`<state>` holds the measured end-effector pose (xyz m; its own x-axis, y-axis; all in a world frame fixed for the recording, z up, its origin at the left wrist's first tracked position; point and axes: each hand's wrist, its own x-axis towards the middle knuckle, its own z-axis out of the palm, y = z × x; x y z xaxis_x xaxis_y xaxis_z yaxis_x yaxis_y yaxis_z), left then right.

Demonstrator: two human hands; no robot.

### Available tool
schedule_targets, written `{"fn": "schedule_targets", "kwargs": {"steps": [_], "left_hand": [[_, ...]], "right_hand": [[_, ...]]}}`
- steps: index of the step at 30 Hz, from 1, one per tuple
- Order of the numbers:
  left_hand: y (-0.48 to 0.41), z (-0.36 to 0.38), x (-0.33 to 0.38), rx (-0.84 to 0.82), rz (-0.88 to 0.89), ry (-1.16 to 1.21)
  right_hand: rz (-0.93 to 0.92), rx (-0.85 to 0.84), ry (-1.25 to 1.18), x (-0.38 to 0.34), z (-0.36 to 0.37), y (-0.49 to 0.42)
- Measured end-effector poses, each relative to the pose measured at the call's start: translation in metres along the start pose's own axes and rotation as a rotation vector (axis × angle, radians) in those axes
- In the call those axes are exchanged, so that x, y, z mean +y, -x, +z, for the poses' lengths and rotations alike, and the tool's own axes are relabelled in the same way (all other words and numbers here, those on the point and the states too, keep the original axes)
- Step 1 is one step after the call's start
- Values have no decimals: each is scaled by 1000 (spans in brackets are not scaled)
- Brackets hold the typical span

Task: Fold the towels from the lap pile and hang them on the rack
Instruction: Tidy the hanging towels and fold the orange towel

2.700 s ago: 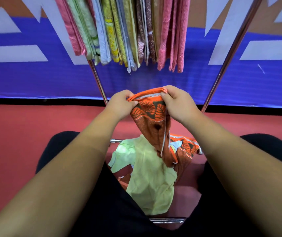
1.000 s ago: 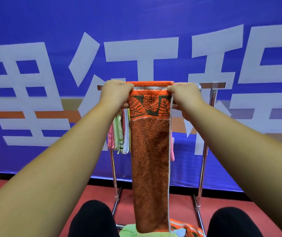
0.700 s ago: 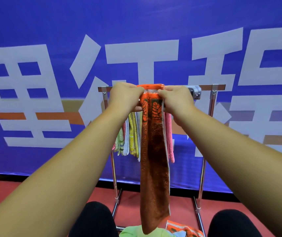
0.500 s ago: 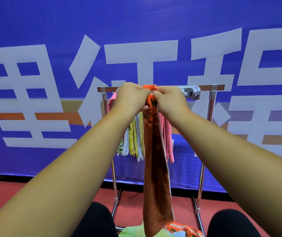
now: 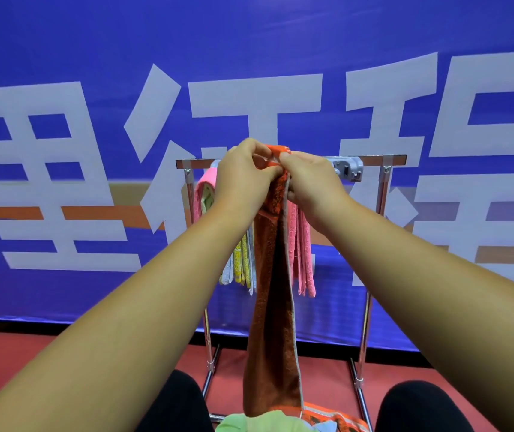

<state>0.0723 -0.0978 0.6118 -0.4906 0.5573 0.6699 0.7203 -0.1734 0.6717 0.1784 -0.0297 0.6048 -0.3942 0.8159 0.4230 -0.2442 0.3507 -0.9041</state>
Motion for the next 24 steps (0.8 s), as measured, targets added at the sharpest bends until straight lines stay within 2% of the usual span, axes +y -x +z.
{"fn": "schedule_targets", "kwargs": {"steps": [5,8,12,15,18,24], "left_hand": [[3,0,-1,-26,13,24],[5,-2,-8,-40,-27,119],[5,-8,-30,9,-93,123],[9,-10,-42,-213,-229,219],[17,-6,-46,-405,-255,272],[23,5,-40,-434,-238,421]], "right_hand": [[-6,-10,-63,3,-3,1],[67,44,-164,5,-3,-3],[124,111,-295,-1,-3,-5],[133,111,-356,-6,-4,-5],[155,109,-380,-7,-3,-7],[92,104,-219,-4,-9,-14]]}}
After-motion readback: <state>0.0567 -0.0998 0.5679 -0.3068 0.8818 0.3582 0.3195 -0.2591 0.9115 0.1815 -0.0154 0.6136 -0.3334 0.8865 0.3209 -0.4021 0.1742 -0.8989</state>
